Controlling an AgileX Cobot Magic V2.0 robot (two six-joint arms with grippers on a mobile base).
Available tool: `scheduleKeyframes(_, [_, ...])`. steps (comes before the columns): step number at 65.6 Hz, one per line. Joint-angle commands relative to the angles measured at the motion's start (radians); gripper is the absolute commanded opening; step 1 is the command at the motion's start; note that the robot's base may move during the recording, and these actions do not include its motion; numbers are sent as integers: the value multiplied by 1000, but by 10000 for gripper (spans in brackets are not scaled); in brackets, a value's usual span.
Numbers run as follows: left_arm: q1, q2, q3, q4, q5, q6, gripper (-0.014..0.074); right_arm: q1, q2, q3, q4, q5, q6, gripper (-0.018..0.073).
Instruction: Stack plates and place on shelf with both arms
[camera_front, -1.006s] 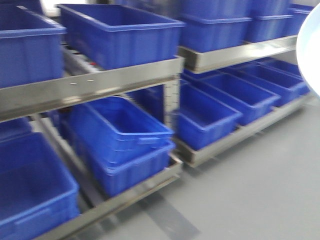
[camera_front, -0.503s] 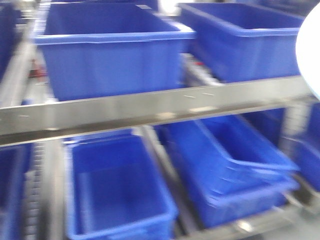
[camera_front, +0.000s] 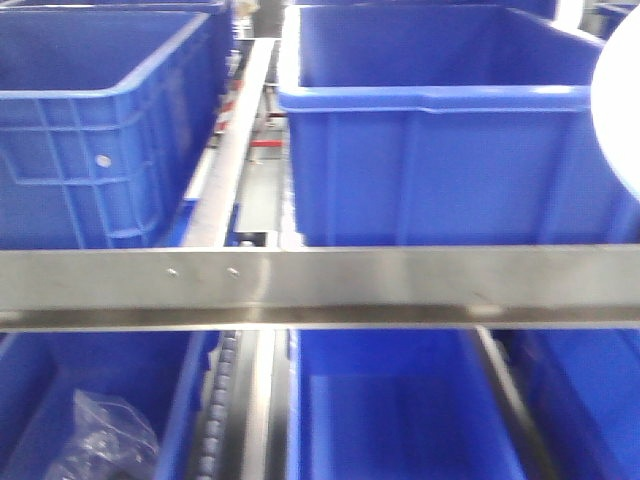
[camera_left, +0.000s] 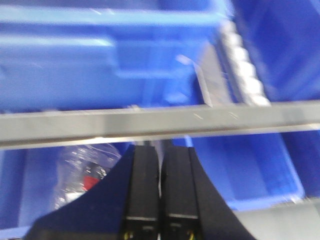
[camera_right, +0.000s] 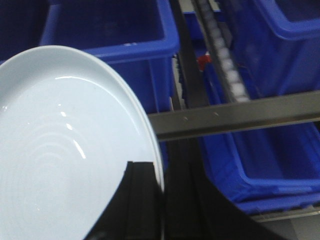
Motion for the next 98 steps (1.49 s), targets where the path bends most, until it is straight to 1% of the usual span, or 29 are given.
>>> scheduleKeyframes(1, [2,-3,-29,-6,-80,-6,87,-6,10,-28,-4,-98,-3,48])
scheduleKeyframes(98, [2,-3,-29,-6,-80,-6,87,-6,10,-28,-4,-98,-3,48])
